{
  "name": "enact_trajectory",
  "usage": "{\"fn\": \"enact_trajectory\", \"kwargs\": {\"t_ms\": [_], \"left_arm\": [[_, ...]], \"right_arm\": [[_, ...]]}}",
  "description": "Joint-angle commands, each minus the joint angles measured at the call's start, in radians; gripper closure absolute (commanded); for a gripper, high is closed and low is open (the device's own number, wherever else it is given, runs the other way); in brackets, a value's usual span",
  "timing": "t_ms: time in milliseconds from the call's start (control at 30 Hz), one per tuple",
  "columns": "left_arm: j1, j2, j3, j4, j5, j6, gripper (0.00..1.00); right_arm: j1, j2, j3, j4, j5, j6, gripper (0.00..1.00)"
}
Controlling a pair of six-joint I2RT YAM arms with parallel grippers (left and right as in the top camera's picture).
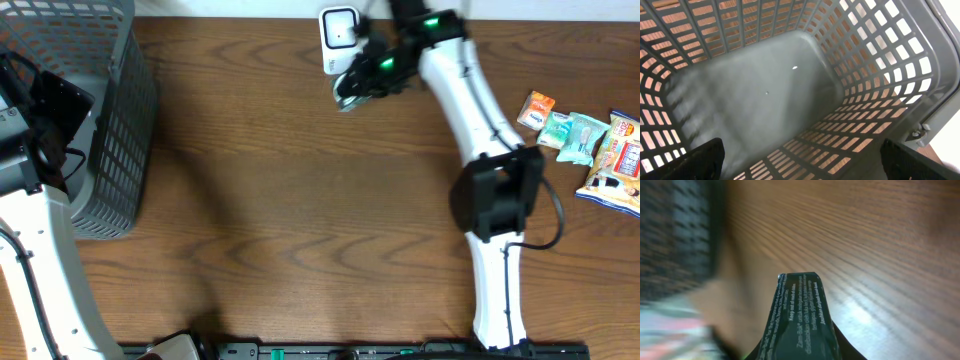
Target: Scan the item barcode
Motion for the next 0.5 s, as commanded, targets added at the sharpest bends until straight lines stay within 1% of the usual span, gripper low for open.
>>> {"fn": "enact_trajectory", "kwargs": {"t_ms": [0,100,133,200,467], "left_arm": [[0.003,0.0,0.006,0.0,-0.01,-0.004,0.02],[0.003,0.0,0.006,0.0,-0.009,-0.004,0.02],[0.003,0.0,0.006,0.0,-0.009,-0.004,0.02],[0.003,0.0,0.006,0.0,-0.01,-0.004,0.02],[0.003,0.0,0.006,0.0,-0.01,-0.004,0.02]], "right_arm": [[-0.072,0.002,0.019,0.0,-0.323,0.252,0.84],[-0.119,0.002,0.019,0.0,-0.384,0.399,0.82],[-0.133,0.002,0.019,0.001,-0.391,0.446,0.83],[-0.152,0.002,0.019,0.012,-0.407,0.489,0.83],[-0.163,0.002,0.019,0.053,-0.424,0.497,0.82]]}}
